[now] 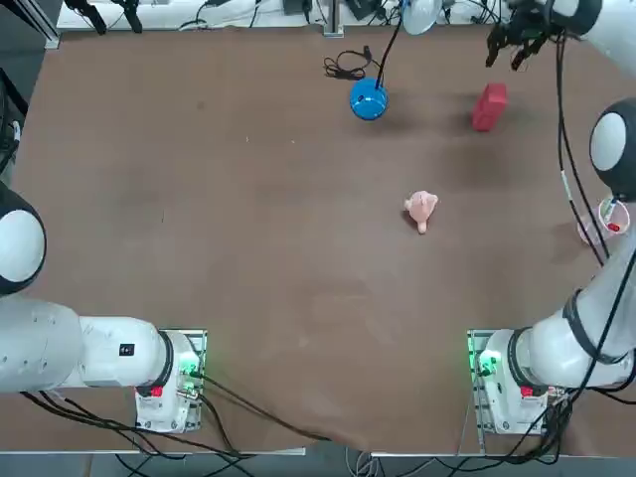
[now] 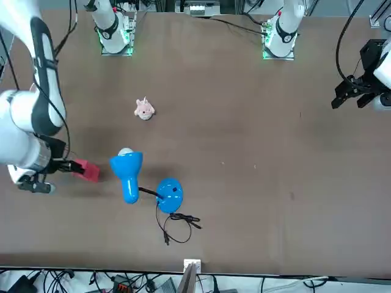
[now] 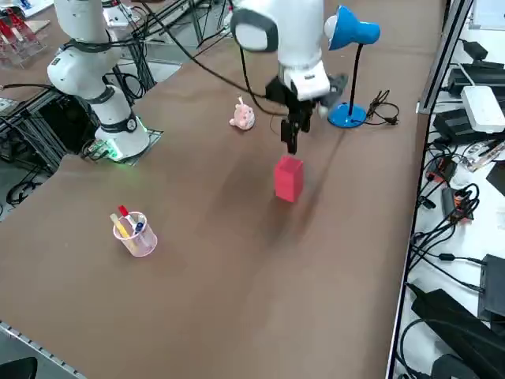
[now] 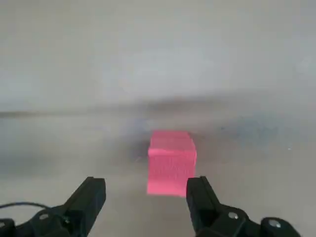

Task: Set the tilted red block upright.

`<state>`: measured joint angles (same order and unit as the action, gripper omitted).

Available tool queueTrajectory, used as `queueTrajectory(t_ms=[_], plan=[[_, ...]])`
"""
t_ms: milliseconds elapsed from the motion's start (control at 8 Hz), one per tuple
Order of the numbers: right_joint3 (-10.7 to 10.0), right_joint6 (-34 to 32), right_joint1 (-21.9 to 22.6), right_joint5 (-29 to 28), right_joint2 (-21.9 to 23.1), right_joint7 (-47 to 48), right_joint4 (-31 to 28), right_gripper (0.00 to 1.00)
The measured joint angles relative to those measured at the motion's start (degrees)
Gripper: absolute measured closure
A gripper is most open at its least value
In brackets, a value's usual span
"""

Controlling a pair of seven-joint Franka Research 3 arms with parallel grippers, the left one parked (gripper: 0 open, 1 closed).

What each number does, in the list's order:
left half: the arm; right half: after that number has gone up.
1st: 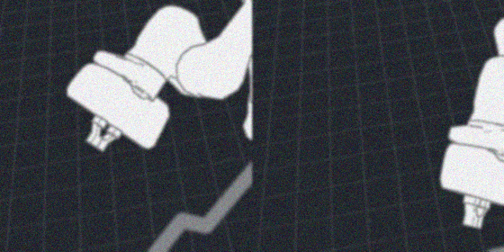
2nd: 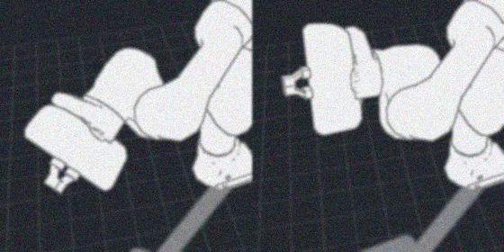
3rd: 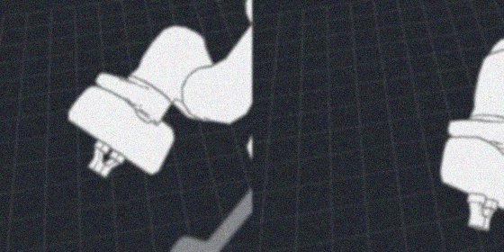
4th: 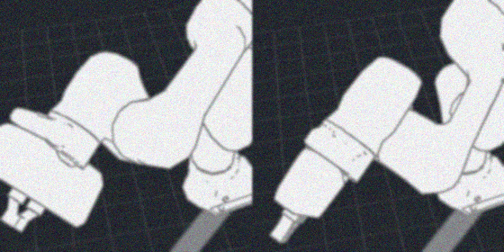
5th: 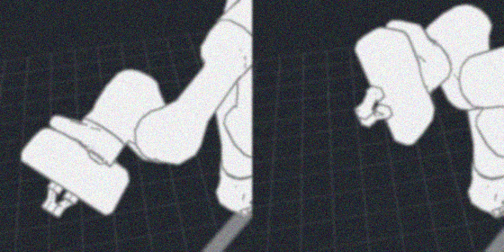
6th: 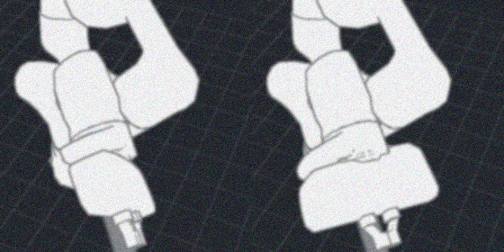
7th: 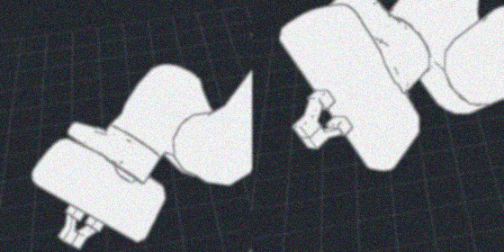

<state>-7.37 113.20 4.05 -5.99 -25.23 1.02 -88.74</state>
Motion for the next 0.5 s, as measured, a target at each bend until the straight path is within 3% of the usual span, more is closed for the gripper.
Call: queueTrajectory(t_ms=[500], plan=[[0.1, -17.3, 0.0, -0.1, 4.5, 0.0, 12.2, 0.00]])
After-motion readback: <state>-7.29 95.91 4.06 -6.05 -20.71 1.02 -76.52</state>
